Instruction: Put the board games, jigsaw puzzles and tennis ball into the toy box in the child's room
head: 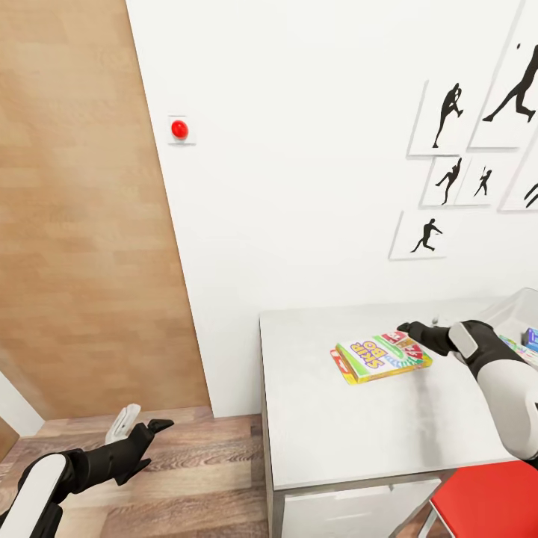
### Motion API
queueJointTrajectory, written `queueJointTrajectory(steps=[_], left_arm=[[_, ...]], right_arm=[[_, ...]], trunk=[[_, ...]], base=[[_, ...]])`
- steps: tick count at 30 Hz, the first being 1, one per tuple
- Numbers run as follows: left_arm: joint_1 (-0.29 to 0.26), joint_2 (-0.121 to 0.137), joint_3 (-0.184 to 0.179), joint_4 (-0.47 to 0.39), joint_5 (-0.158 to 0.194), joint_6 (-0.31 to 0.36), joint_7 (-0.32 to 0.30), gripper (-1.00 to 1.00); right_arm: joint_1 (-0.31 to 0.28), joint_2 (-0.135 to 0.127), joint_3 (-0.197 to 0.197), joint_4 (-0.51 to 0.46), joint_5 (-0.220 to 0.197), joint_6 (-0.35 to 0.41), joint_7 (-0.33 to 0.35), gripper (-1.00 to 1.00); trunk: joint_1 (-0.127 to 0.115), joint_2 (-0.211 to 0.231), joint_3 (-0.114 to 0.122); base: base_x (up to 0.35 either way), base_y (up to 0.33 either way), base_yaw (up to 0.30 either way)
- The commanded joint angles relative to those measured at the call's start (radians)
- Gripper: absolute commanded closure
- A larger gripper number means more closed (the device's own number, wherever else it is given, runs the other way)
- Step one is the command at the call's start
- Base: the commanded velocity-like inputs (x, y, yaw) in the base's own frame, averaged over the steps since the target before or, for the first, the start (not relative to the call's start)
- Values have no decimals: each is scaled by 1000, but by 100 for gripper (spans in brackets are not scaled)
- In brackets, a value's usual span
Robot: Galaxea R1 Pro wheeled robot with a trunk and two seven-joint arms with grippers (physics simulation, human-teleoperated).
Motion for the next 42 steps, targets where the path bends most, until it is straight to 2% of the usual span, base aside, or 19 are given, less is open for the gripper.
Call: queueJointTrajectory(steps=[1,8,23,29,32,35,42], left_arm=[[-1,0,1,-1,10,3,10,-100],[-1,1,1,-1,11,4,10,-100],[-1,0,1,-1,11,6,12,-100],[-1,2,2,0,11,5,10,-100],[0,5,14,2,8,5,10,-100],[1,6,47,9,9,5,11,-100],[1,6,65,14,9,6,11,-100]], right_arm=[[-1,0,-6,-1,2,5,3,-100],[1,-1,-9,1,-6,4,1,-100],[3,-15,-10,1,-19,1,-1,-100],[5,-19,-10,1,-20,1,3,-100],[7,-19,-10,0,-21,3,7,-100],[9,-19,-10,-1,-21,9,10,-100],[13,-17,-9,1,-36,18,43,-100]], trunk=[[0,-1,-1],[0,-1,-1],[57,-106,-48],[57,-106,-48],[57,-106,-48],[57,-106,-48],[57,-106,-48]], base=[[0,0,0],[0,0,0],[0,0,0],[0,0,0],[0,0,0],[0,0,0],[0,0,0]])
